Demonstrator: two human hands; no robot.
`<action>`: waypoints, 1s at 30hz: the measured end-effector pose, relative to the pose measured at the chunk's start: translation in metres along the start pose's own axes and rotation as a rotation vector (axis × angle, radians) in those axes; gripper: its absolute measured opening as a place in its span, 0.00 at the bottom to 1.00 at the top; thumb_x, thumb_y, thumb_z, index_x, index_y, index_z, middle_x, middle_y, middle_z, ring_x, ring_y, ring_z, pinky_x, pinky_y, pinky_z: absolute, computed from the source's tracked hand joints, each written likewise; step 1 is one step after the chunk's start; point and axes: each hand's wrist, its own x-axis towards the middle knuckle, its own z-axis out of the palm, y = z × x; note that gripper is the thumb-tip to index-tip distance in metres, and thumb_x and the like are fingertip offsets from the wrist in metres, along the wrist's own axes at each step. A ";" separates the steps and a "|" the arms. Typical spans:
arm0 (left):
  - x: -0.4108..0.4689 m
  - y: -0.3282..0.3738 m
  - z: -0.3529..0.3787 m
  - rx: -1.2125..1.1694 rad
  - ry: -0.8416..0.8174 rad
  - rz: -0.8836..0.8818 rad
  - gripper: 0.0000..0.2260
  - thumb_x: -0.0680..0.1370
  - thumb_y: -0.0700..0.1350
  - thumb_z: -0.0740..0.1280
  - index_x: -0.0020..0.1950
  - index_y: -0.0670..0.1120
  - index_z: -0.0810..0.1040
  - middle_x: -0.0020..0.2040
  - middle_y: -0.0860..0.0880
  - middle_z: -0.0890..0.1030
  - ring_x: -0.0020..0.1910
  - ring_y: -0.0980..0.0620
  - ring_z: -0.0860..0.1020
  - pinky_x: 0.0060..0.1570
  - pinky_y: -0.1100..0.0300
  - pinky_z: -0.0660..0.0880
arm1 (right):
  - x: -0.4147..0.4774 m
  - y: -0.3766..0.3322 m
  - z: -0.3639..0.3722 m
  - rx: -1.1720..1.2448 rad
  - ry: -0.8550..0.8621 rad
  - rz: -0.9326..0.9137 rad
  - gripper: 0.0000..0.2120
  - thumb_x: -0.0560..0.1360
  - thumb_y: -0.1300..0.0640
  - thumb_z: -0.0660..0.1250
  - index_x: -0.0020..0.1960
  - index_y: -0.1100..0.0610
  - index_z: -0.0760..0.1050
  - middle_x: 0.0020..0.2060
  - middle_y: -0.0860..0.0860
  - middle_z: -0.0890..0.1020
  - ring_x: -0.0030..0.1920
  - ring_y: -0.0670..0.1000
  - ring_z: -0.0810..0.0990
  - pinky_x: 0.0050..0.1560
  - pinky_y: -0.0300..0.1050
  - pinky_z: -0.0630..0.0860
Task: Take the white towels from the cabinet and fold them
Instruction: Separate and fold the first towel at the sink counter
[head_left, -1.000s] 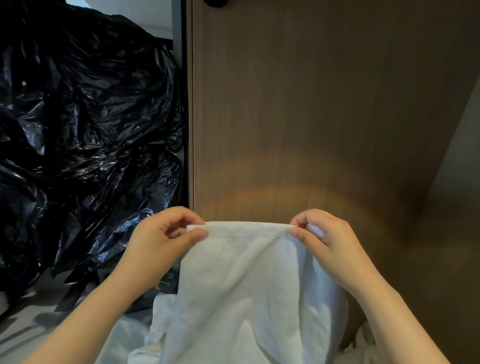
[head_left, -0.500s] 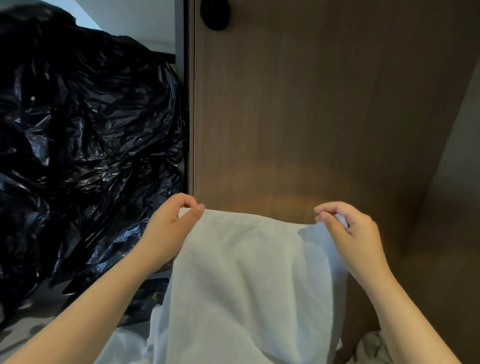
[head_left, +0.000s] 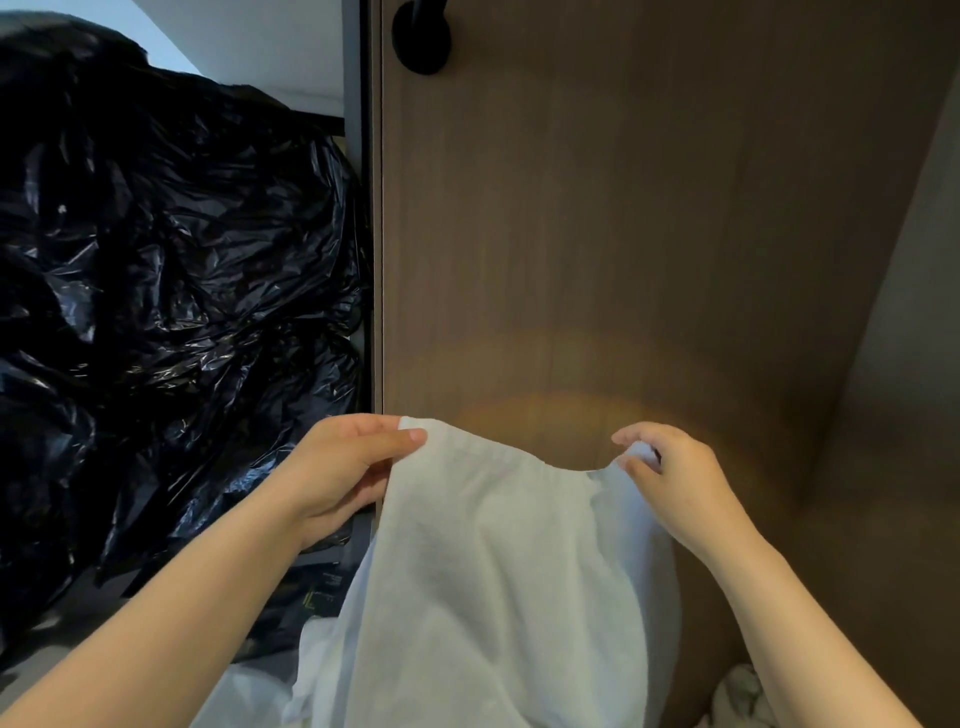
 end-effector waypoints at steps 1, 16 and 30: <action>0.000 -0.001 0.001 -0.015 0.011 0.005 0.09 0.77 0.37 0.67 0.56 0.38 0.82 0.51 0.41 0.85 0.50 0.47 0.84 0.44 0.61 0.81 | -0.002 -0.001 0.002 -0.026 -0.027 -0.016 0.11 0.79 0.58 0.66 0.61 0.50 0.77 0.62 0.49 0.77 0.56 0.46 0.76 0.54 0.34 0.70; -0.004 0.003 0.040 0.244 0.107 0.417 0.08 0.71 0.40 0.76 0.48 0.49 0.86 0.44 0.49 0.86 0.46 0.51 0.84 0.51 0.56 0.79 | -0.019 -0.080 0.022 0.411 -0.309 -0.341 0.07 0.79 0.48 0.65 0.56 0.43 0.78 0.52 0.36 0.79 0.54 0.38 0.77 0.53 0.33 0.74; -0.018 -0.025 0.040 0.223 0.131 0.437 0.07 0.70 0.43 0.77 0.39 0.47 0.79 0.37 0.37 0.79 0.35 0.47 0.73 0.40 0.52 0.71 | -0.022 -0.080 0.020 0.522 -0.175 -0.273 0.12 0.82 0.48 0.57 0.47 0.49 0.76 0.41 0.43 0.79 0.45 0.46 0.79 0.44 0.37 0.76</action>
